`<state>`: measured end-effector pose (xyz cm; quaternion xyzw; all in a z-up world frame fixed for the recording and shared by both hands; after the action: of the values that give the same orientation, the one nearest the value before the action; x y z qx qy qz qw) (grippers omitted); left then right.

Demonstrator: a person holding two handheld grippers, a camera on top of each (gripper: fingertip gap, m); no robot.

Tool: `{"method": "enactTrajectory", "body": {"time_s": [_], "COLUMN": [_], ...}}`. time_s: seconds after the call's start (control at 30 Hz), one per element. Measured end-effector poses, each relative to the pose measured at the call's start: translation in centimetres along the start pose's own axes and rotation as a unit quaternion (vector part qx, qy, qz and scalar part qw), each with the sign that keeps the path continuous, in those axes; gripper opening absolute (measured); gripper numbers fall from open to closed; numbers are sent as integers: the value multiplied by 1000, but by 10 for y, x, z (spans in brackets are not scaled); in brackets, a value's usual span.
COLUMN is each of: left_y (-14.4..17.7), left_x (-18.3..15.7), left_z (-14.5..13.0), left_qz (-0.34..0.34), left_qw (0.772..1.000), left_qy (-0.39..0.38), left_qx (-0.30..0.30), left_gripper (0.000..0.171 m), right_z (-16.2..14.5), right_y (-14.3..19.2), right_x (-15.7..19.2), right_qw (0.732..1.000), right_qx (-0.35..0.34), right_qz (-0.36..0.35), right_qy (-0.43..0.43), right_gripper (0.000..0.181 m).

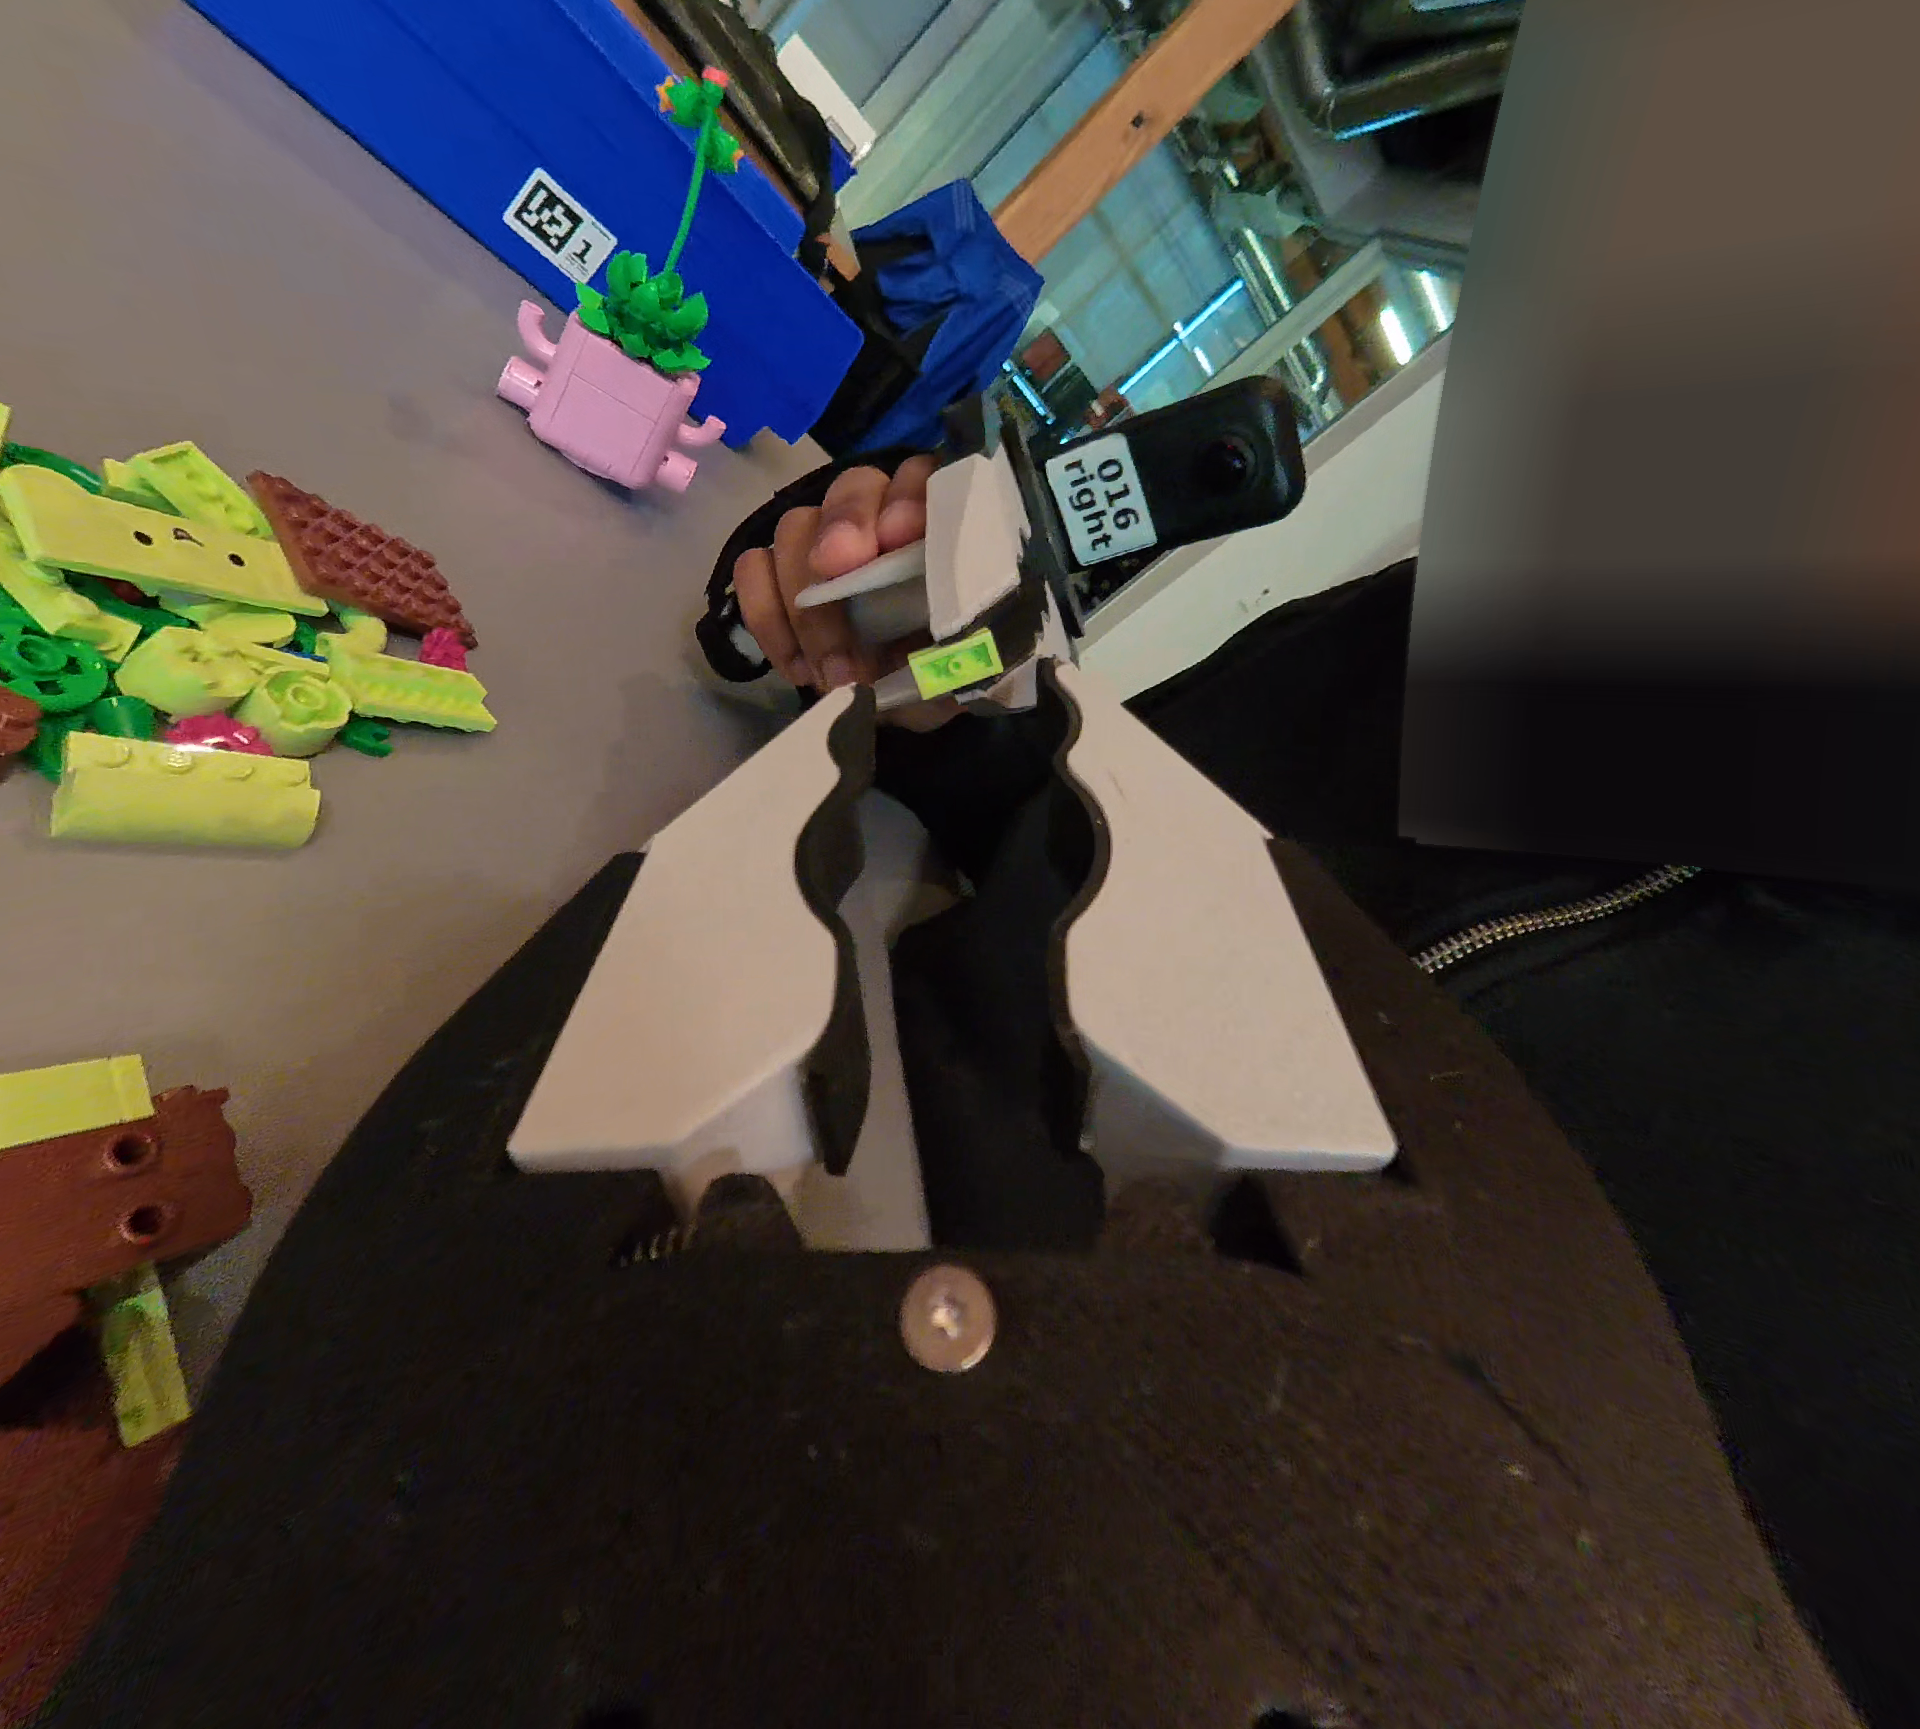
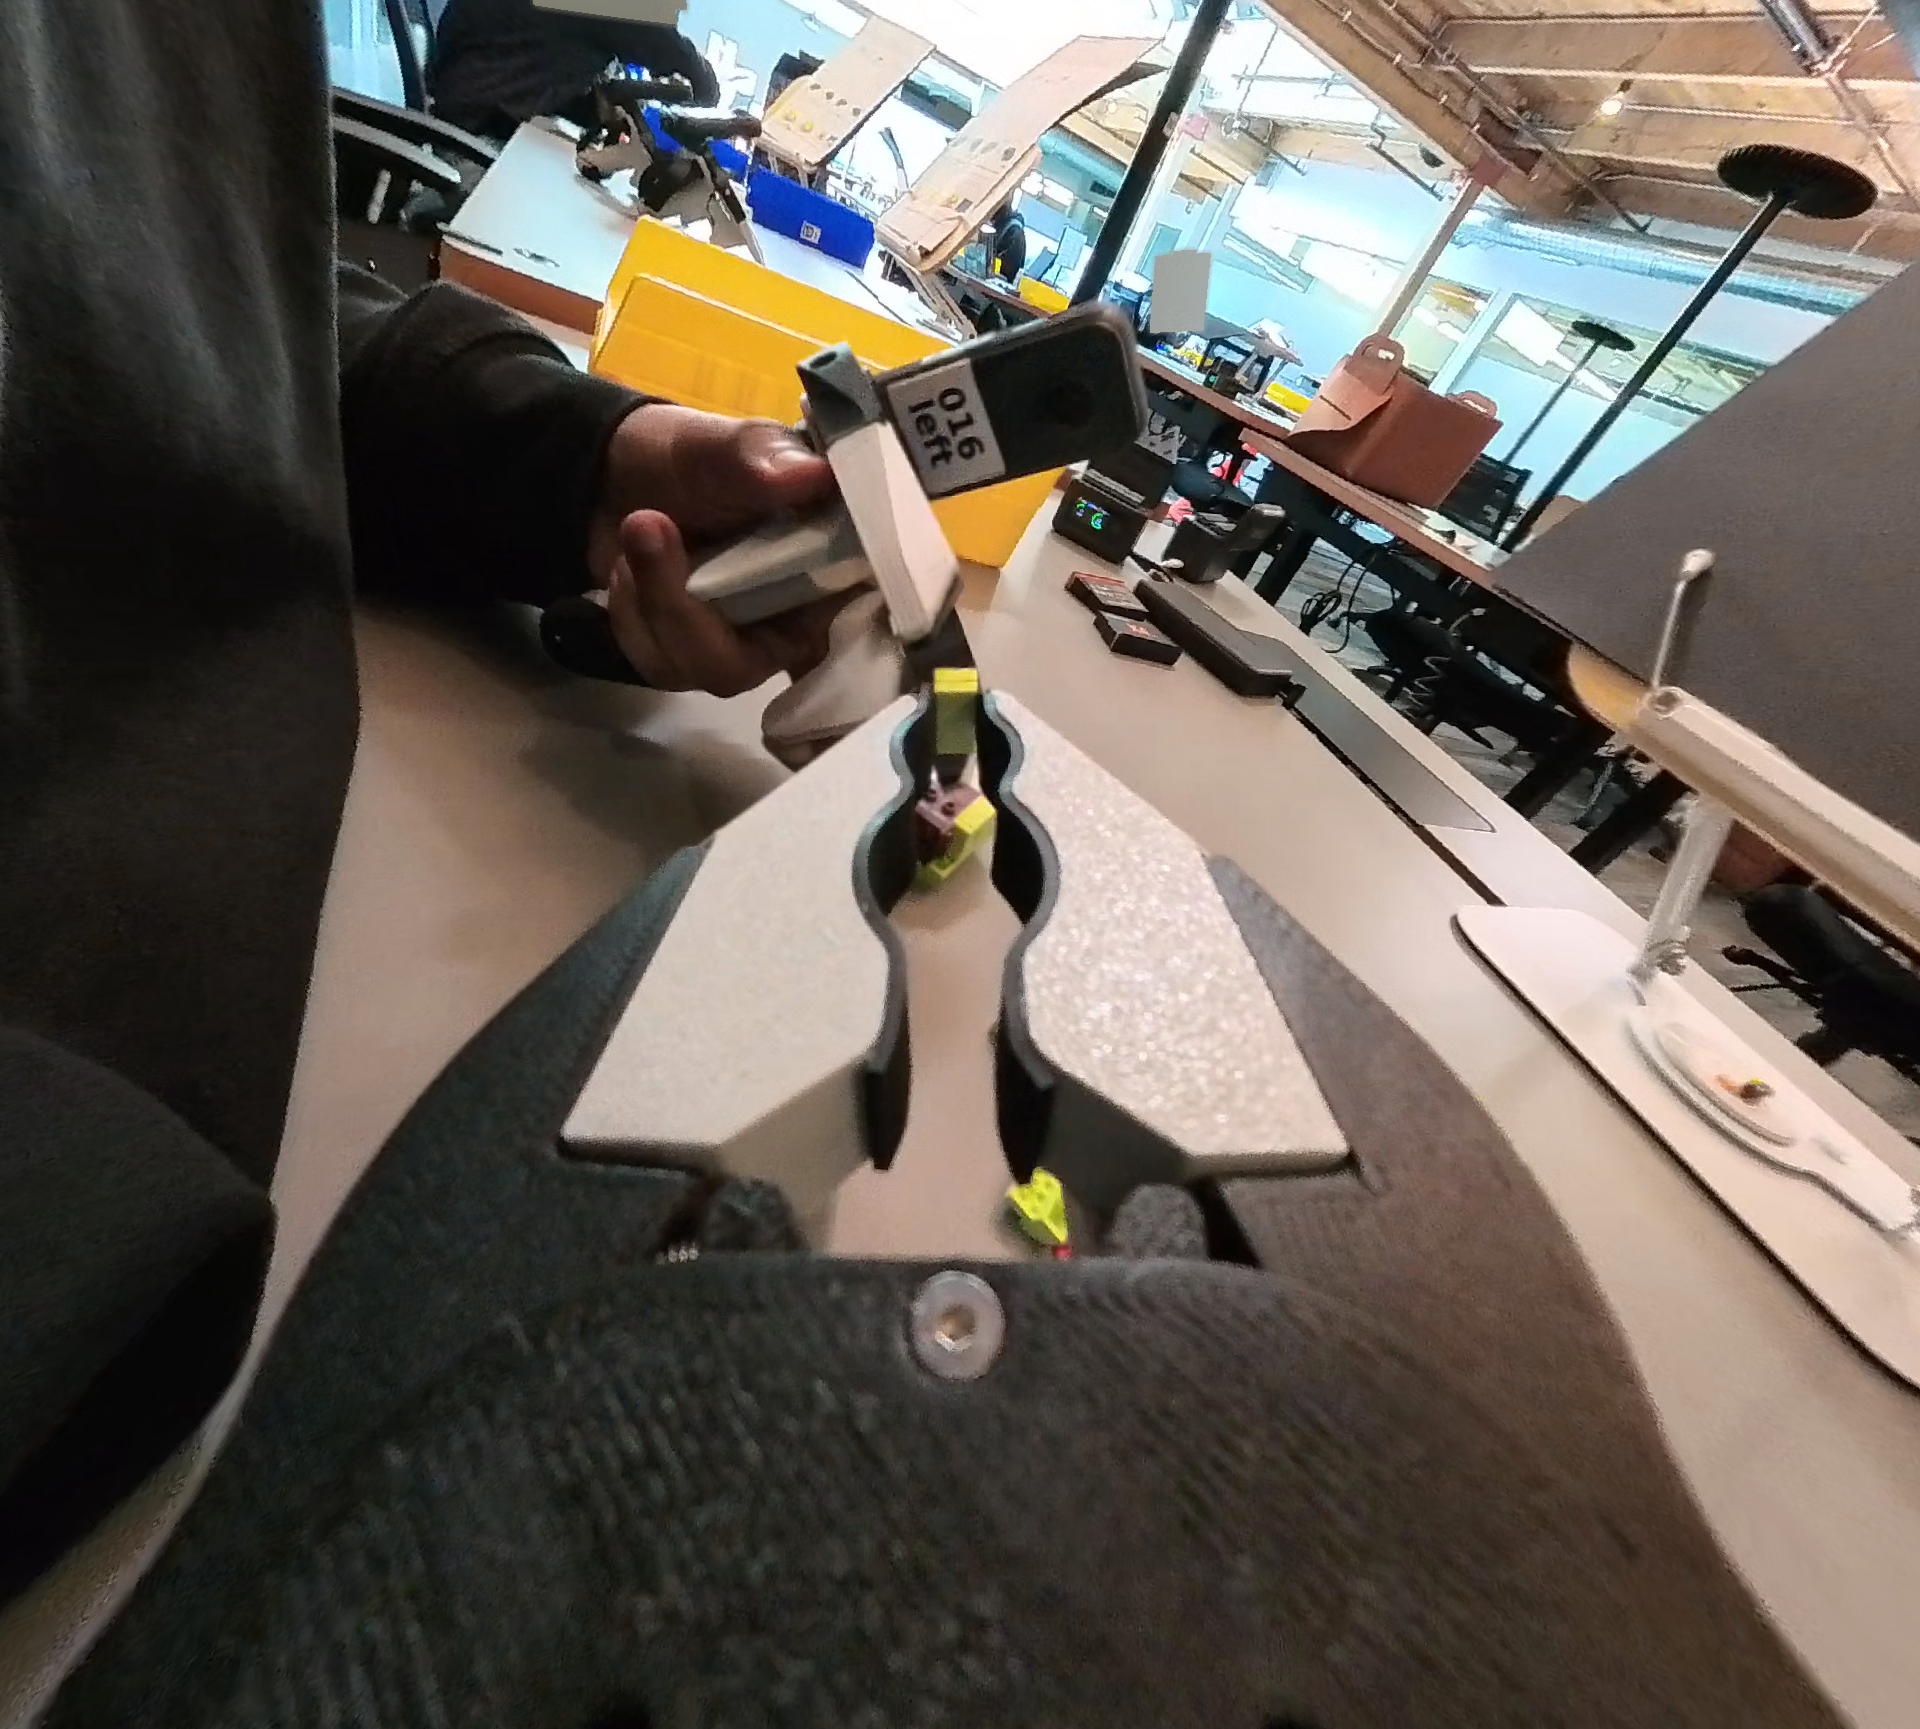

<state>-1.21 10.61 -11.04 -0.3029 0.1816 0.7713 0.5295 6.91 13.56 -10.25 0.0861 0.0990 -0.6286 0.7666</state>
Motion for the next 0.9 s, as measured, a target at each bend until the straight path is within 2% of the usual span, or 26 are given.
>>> {"method": "enactTrajectory", "body": {"time_s": [0.2, 0.5, 0.73, 0.9], "left_y": [1, 1, 0, -2], "left_x": [2, 3, 0, -2], "left_z": [-3, -4, -5, -6], "left_qz": [12, 3, -23, -58], "left_qw": [1000, 1000, 999, 996], "left_qy": [-8, 6, 31, 69], "left_qx": [13, 19, 12, -2], "left_gripper": [15, 14, 13, 13], "right_z": [-4, -3, 1, 4], "right_y": [-4, -2, 0, 3], "right_x": [5, 7, 8, 7], "right_qw": [999, 998, 999, 998], "right_qx": [24, 25, 17, 15], "right_qz": [-4, -7, 16, 45], "right_qy": [41, 55, 27, -35], "right_gripper": [5, 8, 5, 5]}}
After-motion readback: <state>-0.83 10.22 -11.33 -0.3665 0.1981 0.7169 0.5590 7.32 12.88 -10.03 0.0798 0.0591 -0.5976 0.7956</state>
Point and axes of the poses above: each gripper's, where its closed fingertips meet, y back along the fingers, z out of its top, x = y × z across the jaws, the point moved 5 cm from there along y, back along the fingers, and after that the axes turned 7 degrees about -y, right-handed, at the moved point
